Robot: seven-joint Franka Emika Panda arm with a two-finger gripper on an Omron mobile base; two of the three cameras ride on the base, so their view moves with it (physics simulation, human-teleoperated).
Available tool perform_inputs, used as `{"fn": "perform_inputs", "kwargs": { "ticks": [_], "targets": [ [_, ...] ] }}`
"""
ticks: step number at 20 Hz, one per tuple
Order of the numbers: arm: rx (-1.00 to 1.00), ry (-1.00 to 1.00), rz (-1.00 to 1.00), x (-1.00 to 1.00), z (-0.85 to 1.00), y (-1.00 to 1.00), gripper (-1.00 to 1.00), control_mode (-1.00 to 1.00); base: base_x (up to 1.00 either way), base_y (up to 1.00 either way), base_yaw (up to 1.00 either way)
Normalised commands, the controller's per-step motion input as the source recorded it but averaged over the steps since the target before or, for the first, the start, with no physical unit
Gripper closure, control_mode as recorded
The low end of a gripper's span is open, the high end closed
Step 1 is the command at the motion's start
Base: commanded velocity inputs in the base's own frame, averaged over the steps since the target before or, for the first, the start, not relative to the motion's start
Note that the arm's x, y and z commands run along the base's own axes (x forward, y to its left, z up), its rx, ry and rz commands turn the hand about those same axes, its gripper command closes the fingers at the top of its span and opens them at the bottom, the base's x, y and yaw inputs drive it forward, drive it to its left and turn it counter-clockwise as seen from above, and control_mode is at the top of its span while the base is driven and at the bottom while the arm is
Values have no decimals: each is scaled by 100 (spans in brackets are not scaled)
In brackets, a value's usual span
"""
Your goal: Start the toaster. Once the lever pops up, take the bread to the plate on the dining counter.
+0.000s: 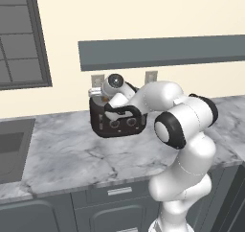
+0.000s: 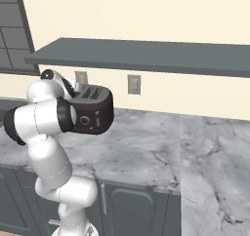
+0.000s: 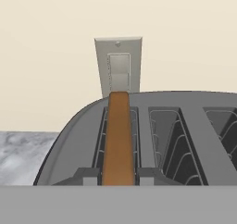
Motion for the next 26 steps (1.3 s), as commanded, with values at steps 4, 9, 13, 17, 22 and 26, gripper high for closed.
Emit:
{"fn": "perform_inputs", "kwargs": {
  "ticks": [4, 9, 13, 17, 22, 26],
  "targets": [
    [0, 0, 0, 0, 0, 0, 100, -100, 0, 0, 0],
    [0, 0, 0, 0, 0, 0, 100, -100, 0, 0, 0],
    [0, 0, 0, 0, 0, 0, 100, -100, 0, 0, 0],
    [0, 0, 0, 0, 6, 0, 100, -100, 0, 0, 0],
    [0, 0, 0, 0, 28, 0, 100, -100, 0, 0, 0],
    [0, 0, 0, 0, 38, 0, 100, -100, 0, 0, 0]
  ]
}}
